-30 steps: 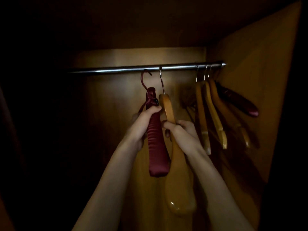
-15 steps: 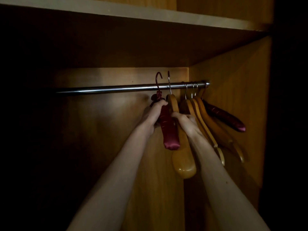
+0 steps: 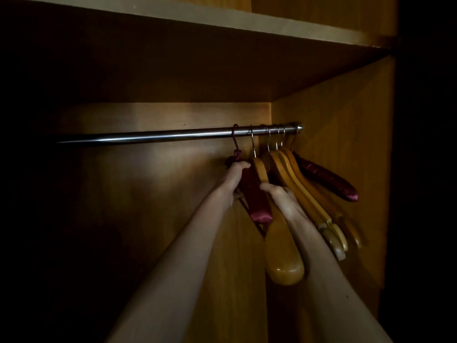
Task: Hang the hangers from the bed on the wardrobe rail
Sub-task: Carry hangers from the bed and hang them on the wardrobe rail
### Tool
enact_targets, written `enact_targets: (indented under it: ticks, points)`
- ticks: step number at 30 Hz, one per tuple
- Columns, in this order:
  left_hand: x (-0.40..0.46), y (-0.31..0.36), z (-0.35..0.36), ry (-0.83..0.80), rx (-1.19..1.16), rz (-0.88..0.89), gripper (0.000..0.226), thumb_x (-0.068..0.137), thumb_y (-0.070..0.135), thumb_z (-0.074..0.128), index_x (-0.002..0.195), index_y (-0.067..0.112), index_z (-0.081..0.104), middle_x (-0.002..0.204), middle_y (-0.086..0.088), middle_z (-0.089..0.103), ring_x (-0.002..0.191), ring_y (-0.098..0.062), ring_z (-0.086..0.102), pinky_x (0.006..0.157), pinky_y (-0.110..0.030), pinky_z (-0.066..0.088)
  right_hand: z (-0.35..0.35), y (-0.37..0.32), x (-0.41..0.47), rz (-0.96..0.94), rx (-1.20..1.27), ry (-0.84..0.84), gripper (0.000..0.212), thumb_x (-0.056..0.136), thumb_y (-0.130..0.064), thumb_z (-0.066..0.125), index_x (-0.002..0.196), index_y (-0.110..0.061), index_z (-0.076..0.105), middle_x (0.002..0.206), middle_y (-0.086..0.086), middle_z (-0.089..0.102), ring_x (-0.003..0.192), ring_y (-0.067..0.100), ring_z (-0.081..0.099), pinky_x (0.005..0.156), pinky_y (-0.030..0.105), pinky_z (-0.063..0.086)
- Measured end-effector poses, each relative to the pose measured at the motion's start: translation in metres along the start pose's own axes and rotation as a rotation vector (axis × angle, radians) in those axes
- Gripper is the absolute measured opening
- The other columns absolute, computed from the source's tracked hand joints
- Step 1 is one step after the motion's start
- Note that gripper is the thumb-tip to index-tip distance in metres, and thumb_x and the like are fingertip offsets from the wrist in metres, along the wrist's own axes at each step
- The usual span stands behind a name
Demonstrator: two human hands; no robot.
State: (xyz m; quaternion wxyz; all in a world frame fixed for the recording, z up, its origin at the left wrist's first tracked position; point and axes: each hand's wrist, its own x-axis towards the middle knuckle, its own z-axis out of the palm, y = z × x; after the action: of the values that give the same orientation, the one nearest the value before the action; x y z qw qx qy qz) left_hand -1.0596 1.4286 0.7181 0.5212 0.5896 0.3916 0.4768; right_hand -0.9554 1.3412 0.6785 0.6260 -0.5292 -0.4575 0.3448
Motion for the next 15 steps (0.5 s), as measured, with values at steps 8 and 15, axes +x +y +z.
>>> enact_targets:
  ticks: [8,15]
  points:
    - [0.004,-0.001,0.019,0.018,-0.018,-0.017,0.023,0.092,0.036,0.06,0.106,0.018,0.064,0.115,-0.013,0.069,0.11,-0.03,0.066,0.09,-0.04,0.054,-0.018,0.002,0.009,0.008,0.02,-0.021,0.026,0.088,-0.038,0.069,0.107,-0.021,0.068,0.11,0.012,0.071,0.102,0.03,0.068,0.1,0.047,0.052]
    - [0.006,0.002,0.031,0.063,0.001,-0.026,0.02,0.088,0.035,0.066,0.101,0.019,0.064,0.115,-0.012,0.068,0.113,-0.033,0.065,0.102,-0.051,0.052,-0.031,0.001,0.011,0.021,0.065,-0.114,0.019,0.09,-0.036,0.068,0.099,-0.02,0.064,0.096,0.004,0.071,0.094,0.025,0.069,0.097,0.042,0.053]
